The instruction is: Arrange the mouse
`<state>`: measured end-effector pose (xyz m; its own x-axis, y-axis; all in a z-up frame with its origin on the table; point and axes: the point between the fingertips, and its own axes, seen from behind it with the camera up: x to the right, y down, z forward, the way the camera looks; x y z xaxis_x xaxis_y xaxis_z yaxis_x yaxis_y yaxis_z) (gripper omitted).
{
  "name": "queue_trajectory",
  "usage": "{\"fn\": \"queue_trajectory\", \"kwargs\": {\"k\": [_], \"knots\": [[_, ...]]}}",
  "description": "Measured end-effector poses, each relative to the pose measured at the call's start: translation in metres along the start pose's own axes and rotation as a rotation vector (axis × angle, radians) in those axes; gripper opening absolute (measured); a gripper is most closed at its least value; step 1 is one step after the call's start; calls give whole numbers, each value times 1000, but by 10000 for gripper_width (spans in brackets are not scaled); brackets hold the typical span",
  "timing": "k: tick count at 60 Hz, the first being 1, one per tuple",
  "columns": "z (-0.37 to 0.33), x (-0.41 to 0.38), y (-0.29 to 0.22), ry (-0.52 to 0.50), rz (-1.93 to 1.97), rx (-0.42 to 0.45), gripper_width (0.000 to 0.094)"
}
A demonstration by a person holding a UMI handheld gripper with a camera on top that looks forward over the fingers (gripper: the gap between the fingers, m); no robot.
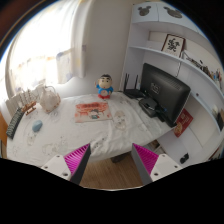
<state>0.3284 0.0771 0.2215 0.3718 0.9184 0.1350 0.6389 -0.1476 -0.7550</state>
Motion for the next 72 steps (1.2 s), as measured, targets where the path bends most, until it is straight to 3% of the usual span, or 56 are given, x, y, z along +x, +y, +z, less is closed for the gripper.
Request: {"fn": "queue_trajectory", "kwargs": {"k": [10, 45, 72], "knots": [[10, -49, 9, -73, -27, -7, 853], [13, -378, 37, -381, -202, -18, 854], [118, -485, 53, -358, -154, 72, 852]]}}
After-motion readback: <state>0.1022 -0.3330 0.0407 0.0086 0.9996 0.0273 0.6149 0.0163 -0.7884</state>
